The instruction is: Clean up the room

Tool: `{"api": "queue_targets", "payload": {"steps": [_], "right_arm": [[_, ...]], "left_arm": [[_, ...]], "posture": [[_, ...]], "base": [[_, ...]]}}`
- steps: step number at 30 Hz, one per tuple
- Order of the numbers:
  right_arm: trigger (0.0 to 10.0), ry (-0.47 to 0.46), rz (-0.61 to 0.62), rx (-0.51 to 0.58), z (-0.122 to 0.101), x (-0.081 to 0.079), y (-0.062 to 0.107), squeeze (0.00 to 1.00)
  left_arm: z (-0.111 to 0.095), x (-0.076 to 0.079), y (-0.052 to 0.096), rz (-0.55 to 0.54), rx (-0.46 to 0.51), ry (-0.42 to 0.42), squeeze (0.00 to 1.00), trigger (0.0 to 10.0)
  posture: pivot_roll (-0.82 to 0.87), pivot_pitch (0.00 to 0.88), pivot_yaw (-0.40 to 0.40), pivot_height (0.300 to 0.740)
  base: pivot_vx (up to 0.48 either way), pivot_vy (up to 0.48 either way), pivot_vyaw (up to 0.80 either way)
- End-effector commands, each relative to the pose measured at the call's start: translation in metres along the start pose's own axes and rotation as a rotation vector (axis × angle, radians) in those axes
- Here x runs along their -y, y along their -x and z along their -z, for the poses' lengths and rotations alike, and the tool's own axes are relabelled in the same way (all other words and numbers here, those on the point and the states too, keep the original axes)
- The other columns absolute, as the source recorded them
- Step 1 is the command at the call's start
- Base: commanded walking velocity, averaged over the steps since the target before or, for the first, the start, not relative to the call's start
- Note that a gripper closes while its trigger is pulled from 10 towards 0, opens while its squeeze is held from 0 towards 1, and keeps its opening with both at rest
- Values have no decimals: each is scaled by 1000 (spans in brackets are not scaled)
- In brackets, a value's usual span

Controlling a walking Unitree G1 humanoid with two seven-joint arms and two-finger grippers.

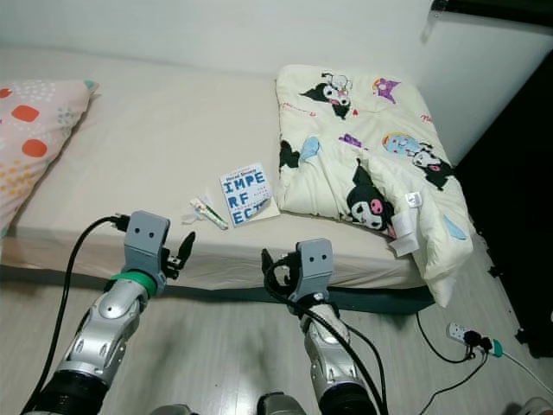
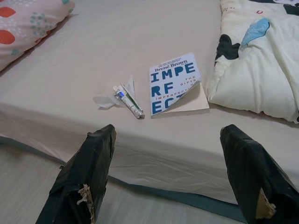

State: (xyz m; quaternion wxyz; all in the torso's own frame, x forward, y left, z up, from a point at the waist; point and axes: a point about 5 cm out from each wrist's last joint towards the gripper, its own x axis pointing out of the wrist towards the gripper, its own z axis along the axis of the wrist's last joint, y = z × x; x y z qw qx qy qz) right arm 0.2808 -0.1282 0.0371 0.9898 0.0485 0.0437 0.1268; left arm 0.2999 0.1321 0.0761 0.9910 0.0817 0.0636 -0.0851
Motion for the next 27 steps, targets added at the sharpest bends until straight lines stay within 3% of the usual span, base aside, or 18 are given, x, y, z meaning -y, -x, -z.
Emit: {"api": "queue_targets", "payload": {"steps": [1,20,27], "right_arm": [[10000,0,1,-30,7,0,4,0],[10000,-10,28,-2,0,4,1,0],[10000,-10,23,16,-5,3,-5,0]], "left_arm": [[4,2,0,14,-22,-6,0,10000],[5,11,2,98,-17,-38,0,10000],[-1,12,-5,90,5,-31,0,10000]], "posture": [[34,8,9,740],[16,0,18,740],[11,0,17,740]], "base": [[0,0,0],[0,0,0],[0,0,0]]}}
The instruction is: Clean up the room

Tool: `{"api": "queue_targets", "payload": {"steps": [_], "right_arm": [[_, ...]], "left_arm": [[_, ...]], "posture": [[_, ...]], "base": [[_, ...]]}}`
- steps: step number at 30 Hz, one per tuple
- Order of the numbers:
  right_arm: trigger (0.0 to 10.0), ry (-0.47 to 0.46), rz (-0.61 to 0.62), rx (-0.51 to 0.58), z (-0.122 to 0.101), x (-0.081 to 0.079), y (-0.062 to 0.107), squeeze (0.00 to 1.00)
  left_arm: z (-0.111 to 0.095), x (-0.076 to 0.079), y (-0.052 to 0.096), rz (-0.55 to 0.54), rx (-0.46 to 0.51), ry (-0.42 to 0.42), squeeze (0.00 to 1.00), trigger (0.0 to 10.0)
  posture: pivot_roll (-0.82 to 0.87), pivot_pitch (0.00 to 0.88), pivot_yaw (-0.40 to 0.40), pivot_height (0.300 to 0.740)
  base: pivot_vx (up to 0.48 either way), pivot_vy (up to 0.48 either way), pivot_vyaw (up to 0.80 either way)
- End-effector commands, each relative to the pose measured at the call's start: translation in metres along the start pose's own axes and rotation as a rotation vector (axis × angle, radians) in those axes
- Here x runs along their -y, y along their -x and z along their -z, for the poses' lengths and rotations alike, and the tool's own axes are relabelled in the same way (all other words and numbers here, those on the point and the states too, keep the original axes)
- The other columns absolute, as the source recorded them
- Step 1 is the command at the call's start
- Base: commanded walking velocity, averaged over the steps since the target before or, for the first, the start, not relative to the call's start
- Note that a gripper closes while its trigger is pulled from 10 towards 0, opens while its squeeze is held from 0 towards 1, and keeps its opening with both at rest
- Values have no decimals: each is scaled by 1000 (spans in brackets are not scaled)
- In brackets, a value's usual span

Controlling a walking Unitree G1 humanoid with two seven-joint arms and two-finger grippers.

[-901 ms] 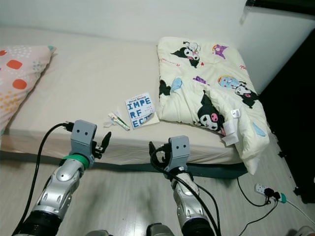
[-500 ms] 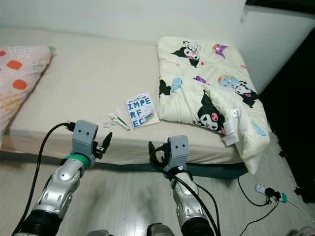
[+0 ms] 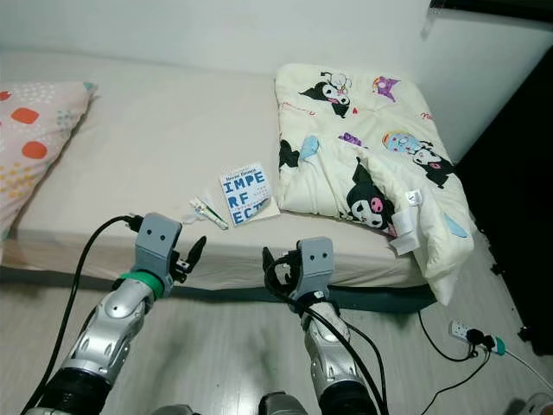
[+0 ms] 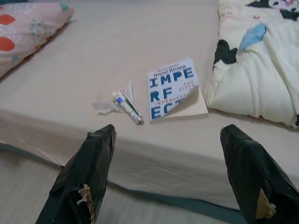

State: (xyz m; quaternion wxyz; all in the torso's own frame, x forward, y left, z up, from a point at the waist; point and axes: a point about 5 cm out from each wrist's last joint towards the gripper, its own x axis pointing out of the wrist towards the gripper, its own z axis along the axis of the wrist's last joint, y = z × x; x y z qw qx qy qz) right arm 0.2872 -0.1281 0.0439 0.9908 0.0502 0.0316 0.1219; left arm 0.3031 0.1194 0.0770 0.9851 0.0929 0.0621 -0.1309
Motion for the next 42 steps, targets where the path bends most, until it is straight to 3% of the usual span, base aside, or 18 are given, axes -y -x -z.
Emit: {"api": "queue_targets", "payload": {"steps": [1,12,42], "right_arm": [[10000,-9,15,-5,1,3,0,0],[10000,-13,39,-4,4,10,8,0],[10000,2,46,-17,5,10,7,0]], "left_arm": [[1,2,-1,4,0,-1,0,10000],[5,3,-2,6,-21,-3,0,10000],[7,1,-1,-5,-22,-40,0,10000]], "posture": [[6,0,19,740],[-3,0,22,740],[-5,0,23,740]], "base": [[0,0,0],[0,0,0],[0,0,0]]}}
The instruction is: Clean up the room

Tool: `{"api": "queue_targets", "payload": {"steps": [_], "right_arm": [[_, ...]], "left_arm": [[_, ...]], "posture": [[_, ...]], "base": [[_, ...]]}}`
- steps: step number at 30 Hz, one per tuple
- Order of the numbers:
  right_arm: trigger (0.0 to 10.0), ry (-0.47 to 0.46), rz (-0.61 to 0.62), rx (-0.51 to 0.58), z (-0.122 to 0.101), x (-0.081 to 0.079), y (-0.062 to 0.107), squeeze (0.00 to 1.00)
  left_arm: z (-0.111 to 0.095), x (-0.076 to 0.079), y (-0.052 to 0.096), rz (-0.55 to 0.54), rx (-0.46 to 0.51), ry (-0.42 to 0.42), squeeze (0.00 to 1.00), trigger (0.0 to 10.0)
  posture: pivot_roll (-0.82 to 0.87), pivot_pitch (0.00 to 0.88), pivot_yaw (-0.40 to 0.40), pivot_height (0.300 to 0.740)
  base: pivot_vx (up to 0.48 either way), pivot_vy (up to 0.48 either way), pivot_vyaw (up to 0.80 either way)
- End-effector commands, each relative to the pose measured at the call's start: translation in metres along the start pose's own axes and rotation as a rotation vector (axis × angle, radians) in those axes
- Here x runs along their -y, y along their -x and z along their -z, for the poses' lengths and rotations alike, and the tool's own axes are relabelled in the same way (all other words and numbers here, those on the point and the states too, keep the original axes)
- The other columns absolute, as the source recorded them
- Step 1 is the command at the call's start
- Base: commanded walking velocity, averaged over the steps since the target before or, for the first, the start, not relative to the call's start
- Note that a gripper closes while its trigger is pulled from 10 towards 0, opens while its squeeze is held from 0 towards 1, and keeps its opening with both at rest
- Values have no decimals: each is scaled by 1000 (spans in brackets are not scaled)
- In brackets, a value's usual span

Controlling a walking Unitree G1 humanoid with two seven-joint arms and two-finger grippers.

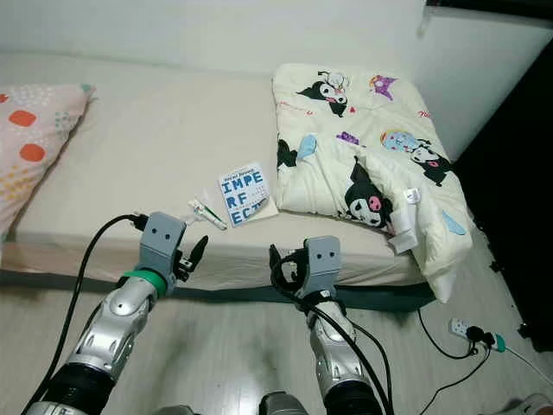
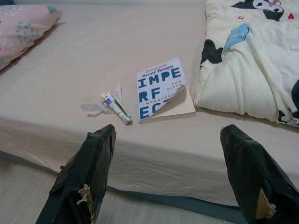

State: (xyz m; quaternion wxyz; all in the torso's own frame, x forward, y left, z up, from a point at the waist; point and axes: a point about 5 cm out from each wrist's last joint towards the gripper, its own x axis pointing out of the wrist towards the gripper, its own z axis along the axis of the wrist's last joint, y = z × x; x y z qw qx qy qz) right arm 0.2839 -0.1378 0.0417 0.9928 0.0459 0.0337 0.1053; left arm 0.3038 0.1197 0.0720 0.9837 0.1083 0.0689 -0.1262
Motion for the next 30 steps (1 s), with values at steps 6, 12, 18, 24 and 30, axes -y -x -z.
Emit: {"api": "queue_targets", "payload": {"steps": [6,12,18,24,30], "right_arm": [[10000,-4,14,-17,4,2,2,0],[10000,-5,13,-18,4,1,3,0],[10000,-7,7,-25,6,0,3,0],[10000,-7,7,-27,6,0,3,0],[10000,-6,8,-27,6,0,3,0]], "left_arm": [[0,1,0,0,5,-26,0,10000],[0,1,1,2,13,-35,0,10000],[-4,7,2,51,39,-54,0,10000],[-10,14,2,98,71,-22,0,10000],[-13,16,2,111,81,-11,0,10000]], "posture": [[-5,0,23,740],[-3,0,25,740],[-3,0,26,740],[-4,0,26,740],[-5,0,26,740]], "base": [[0,0,0],[0,0,0],[0,0,0],[0,0,0],[0,0,0]]}}
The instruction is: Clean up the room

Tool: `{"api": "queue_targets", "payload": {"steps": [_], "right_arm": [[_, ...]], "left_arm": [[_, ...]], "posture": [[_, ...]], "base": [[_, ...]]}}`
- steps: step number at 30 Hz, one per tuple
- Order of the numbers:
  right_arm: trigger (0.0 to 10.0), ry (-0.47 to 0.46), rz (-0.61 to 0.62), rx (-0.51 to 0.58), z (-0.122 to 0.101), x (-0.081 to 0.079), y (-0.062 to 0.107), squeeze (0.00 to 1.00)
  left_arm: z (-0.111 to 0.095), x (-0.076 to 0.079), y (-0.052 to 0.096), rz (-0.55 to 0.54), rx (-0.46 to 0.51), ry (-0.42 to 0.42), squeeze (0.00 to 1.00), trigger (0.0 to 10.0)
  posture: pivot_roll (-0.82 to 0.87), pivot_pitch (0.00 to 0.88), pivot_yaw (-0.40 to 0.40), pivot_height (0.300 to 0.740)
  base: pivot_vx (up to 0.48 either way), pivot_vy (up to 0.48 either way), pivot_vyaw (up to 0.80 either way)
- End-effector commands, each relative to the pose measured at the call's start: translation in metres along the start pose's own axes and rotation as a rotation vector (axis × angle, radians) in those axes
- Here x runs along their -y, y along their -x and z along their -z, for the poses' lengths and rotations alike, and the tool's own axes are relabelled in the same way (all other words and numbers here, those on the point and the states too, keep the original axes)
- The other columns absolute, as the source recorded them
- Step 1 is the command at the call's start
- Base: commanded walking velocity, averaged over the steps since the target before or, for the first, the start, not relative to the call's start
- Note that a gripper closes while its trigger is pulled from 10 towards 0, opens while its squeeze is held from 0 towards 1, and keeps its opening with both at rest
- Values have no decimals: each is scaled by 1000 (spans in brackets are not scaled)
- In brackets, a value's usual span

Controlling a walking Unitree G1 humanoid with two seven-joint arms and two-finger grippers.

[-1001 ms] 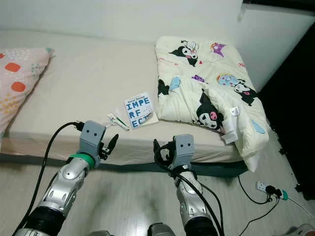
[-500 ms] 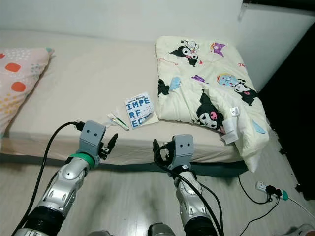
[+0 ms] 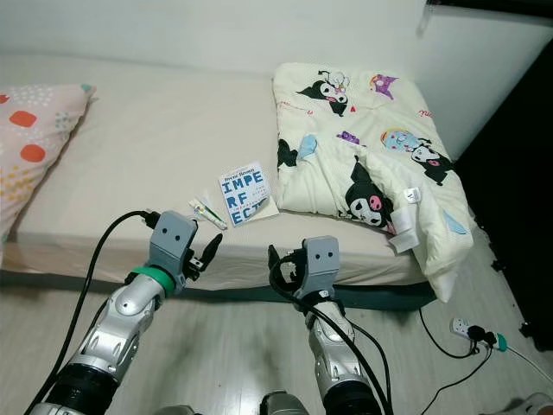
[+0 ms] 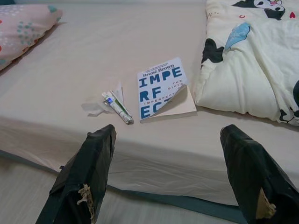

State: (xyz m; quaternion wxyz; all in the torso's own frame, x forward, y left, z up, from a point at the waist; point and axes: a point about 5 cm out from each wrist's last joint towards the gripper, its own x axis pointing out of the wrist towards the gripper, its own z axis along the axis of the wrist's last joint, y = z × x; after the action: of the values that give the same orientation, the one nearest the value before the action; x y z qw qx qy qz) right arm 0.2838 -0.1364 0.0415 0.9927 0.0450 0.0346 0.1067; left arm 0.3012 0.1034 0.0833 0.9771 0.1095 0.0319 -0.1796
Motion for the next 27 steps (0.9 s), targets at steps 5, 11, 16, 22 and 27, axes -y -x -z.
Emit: {"api": "queue_targets", "payload": {"steps": [5,11,16,22,27], "right_arm": [[10000,-7,8,-21,4,1,2,0],[10000,-7,9,-20,4,1,1,0],[10000,-7,8,-21,4,0,1,0],[10000,-9,8,-20,4,0,1,0],[10000,-10,8,-21,4,-1,1,0]], "left_arm": [[1,1,0,13,-2,-7,0,10000],[1,1,1,13,0,-11,0,10000],[1,-1,1,9,3,-11,0,10000],[0,-2,1,7,8,-13,0,10000],[0,-2,1,7,9,-15,0,10000]], "posture": [[-6,0,26,740],[-4,0,26,740],[-3,0,27,740],[-2,0,30,740],[-2,0,31,740]], "base": [[0,0,0],[0,0,0],[0,0,0],[0,0,0],[0,0,0]]}}
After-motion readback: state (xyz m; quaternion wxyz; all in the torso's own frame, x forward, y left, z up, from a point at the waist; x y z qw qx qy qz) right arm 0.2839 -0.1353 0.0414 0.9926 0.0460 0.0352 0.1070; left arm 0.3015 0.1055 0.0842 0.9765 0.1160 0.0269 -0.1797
